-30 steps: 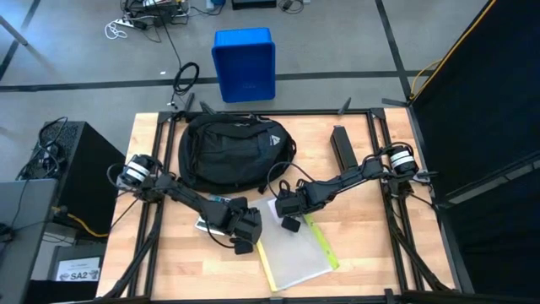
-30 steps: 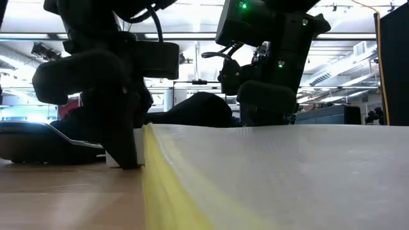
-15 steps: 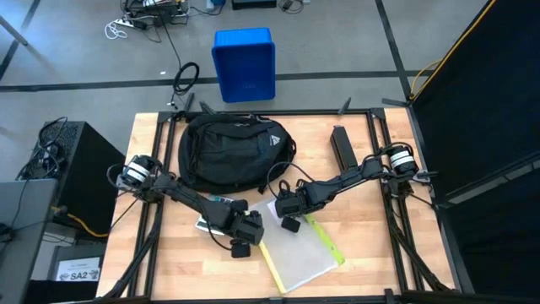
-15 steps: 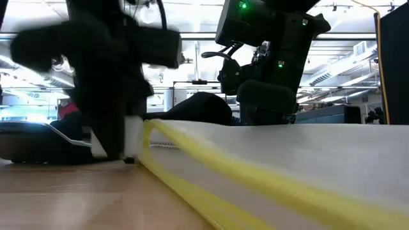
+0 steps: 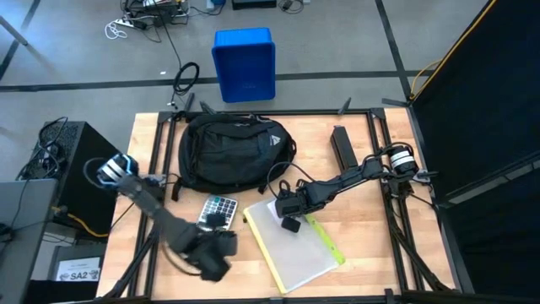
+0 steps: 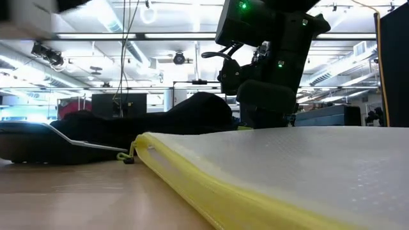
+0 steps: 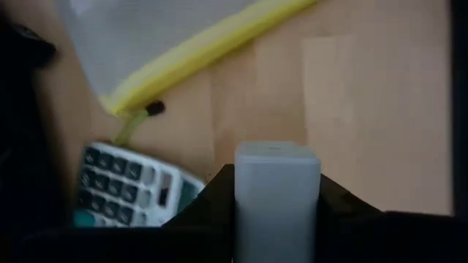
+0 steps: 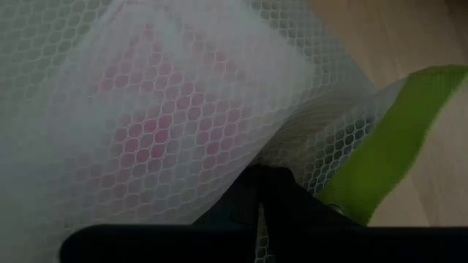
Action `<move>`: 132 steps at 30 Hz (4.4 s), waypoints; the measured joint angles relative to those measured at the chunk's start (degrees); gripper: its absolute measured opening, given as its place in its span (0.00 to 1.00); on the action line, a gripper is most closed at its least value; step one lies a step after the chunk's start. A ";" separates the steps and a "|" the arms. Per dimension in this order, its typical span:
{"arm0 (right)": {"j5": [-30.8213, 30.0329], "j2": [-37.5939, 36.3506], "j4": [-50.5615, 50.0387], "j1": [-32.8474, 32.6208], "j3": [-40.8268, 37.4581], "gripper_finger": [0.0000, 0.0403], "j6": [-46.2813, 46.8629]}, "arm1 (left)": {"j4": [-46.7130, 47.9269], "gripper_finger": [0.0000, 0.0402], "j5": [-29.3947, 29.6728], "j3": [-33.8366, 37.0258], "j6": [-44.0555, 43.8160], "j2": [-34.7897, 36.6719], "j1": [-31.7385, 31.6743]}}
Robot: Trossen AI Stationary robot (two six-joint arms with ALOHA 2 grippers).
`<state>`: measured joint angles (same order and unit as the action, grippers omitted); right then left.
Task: Unpack backpack
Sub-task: Remove the white charger adapter from the yellow zip bag, then remove the white game card from the yellow zip bag
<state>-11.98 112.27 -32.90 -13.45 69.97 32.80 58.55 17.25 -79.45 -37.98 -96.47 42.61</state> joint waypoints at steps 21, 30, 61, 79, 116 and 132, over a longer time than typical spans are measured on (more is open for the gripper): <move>0.14 0.00 0.14 0.07 -0.02 0.00 0.07 | -15.56 0.45 -5.83 30.10 -27.98 3.14 8.87; 0.20 -0.01 0.17 0.11 -0.02 0.00 0.07 | 5.13 0.64 -4.56 15.59 -27.19 3.30 9.98; 2.85 0.02 2.98 0.57 -0.04 0.00 -0.07 | -41.07 0.49 9.63 15.42 10.91 -11.45 -8.50; 4.89 0.09 6.17 0.52 -0.07 0.00 -5.07 | -60.80 0.48 9.63 16.28 30.11 -11.47 -15.53; 13.30 0.33 11.11 3.13 -0.11 0.00 -7.02 | -51.24 0.47 26.16 15.79 53.10 -17.40 -18.51; 13.50 -0.04 1.82 3.02 0.33 0.00 -5.49 | -47.75 0.07 29.75 13.23 55.98 -17.47 -17.91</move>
<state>1.52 112.22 -31.07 -10.43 70.30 27.31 10.80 47.00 -66.22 18.00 -113.93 24.70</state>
